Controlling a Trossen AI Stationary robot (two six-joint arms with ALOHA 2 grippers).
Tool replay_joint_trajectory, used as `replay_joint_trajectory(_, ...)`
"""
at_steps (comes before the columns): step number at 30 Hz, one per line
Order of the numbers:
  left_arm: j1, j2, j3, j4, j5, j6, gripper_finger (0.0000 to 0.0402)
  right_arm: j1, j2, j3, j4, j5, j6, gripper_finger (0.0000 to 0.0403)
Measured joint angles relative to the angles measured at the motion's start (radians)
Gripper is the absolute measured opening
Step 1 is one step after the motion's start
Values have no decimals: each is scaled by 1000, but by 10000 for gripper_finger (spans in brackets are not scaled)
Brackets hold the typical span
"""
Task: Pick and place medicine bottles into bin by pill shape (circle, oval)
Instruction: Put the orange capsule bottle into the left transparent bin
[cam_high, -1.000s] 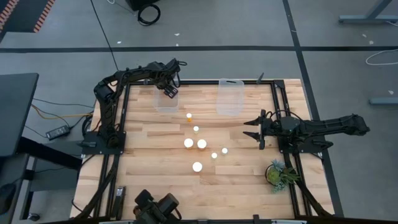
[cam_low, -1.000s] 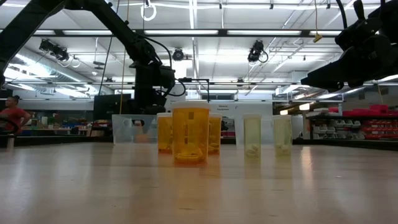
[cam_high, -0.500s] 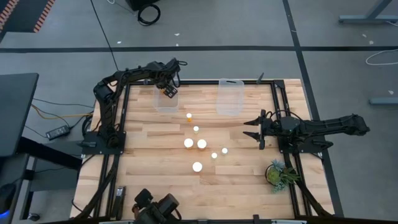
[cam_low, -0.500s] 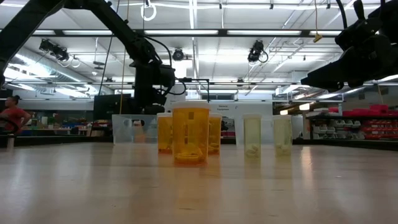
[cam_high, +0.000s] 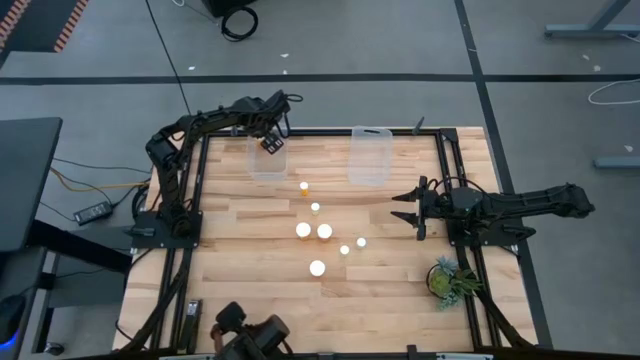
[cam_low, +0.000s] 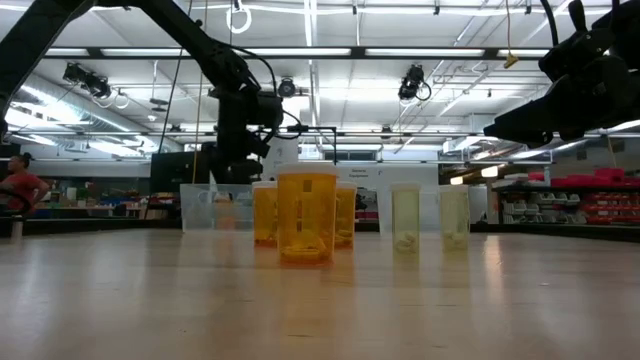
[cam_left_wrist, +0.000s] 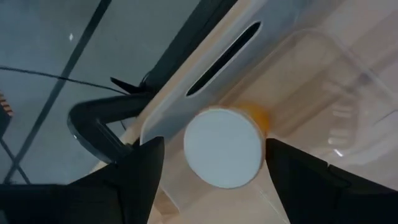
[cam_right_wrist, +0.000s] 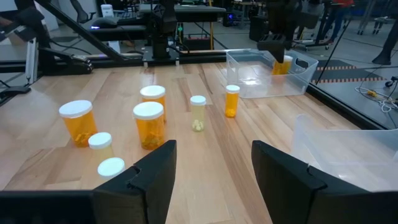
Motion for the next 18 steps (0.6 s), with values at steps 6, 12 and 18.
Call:
replay_joint_trajectory(6,-24,0,52,-40,1,5,288,0,0,0,0,0,0,216)
replay_joint_trajectory(12,-58,-1,119,-118,48,1,288,0,0,0,0,0,0,216)
replay_joint_trajectory(18,-105,-1,162,-172,116,-29,288,0,0,0,0,0,0,216)
